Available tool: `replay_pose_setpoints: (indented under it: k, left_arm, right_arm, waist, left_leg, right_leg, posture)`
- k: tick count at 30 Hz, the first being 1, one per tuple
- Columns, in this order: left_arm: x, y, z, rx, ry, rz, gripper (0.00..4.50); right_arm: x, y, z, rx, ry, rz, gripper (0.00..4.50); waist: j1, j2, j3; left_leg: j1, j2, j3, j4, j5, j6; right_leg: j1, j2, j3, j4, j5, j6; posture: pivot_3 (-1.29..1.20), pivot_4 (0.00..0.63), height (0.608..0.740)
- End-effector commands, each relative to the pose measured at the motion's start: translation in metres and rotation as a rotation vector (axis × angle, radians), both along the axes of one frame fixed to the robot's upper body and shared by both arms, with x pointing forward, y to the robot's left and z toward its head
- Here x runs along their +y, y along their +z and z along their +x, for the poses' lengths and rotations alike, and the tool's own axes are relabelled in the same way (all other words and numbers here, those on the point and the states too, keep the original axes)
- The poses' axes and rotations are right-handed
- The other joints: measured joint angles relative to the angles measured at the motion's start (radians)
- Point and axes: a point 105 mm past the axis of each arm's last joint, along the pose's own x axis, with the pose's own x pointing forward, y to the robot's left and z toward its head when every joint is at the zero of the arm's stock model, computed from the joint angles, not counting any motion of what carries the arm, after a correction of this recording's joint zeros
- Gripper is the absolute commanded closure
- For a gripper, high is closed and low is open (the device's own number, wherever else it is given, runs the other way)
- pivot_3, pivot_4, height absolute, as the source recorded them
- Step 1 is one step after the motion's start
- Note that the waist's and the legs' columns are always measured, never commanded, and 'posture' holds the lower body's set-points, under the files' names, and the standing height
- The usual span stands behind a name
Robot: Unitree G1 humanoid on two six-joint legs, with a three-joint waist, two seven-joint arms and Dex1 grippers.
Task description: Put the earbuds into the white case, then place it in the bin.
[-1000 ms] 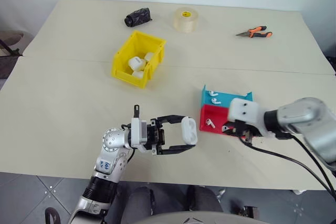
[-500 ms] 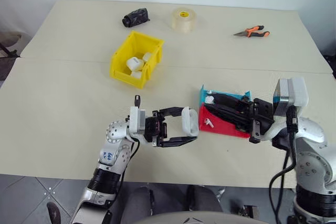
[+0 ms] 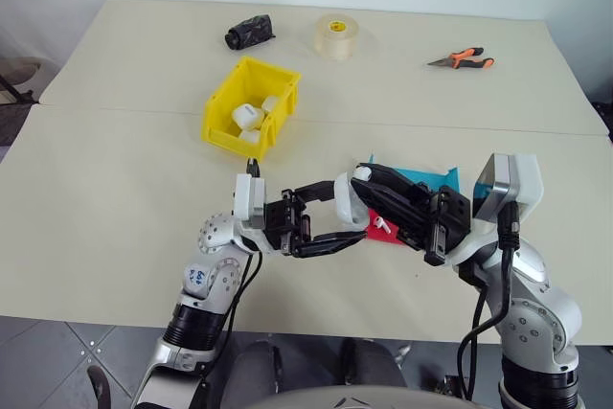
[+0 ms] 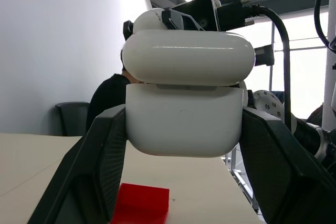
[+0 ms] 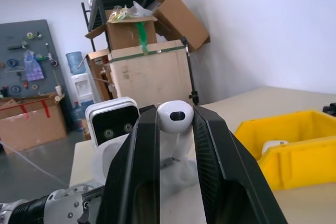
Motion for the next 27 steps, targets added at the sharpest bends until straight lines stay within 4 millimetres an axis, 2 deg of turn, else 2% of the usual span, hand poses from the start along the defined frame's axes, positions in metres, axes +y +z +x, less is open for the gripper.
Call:
replay_pose_setpoints:
  k: [1,7,18,26,27]
  left_arm:
    - [0.000,0.012,-0.008,-0.039,-0.028,-0.028,1.53]
    - [0.000,0.015,-0.008,-0.035,-0.041,-0.027,1.53]
    - [-0.003,0.018,-0.010,-0.038,-0.061,-0.024,1.53]
    - [-0.004,0.022,-0.008,-0.050,-0.048,-0.041,1.53]
    - [-0.004,0.023,-0.008,-0.052,-0.047,-0.043,1.53]
  right_arm:
    - [0.000,0.003,-0.004,-0.031,-0.011,0.018,3.87]
    - [-0.002,-0.011,-0.003,-0.023,-0.022,-0.013,3.87]
    - [0.008,-0.024,-0.001,-0.033,0.018,-0.054,3.87]
    - [0.008,-0.036,0.000,0.038,0.063,-0.087,3.87]
    - [0.008,-0.038,-0.002,0.061,0.090,-0.097,3.57]
  waist:
    - [0.001,0.000,0.000]
    - [0.001,0.000,0.000]
    - [0.001,0.000,0.000]
    - [0.001,0.000,0.000]
    - [0.001,0.000,0.000]
  left_leg:
    - [0.000,0.000,0.000,0.000,0.000,0.000]
    - [0.000,0.000,0.000,0.000,0.000,0.000]
    - [0.000,0.000,0.000,0.000,0.000,0.000]
    - [0.000,0.000,0.000,0.000,0.000,0.000]
    - [0.000,0.000,0.000,0.000,0.000,0.000]
  right_leg:
    - [0.000,0.000,0.000,0.000,0.000,0.000]
    - [0.000,0.000,0.000,0.000,0.000,0.000]
    - [0.000,0.000,0.000,0.000,0.000,0.000]
    - [0.000,0.000,0.000,0.000,0.000,0.000]
    - [0.000,0.000,0.000,0.000,0.000,0.000]
  posture:
    - [0.00,0.150,0.740]
    - [0.00,0.150,0.740]
    - [0.00,0.150,0.740]
    - [0.00,0.150,0.740]
    - [0.00,0.150,0.740]
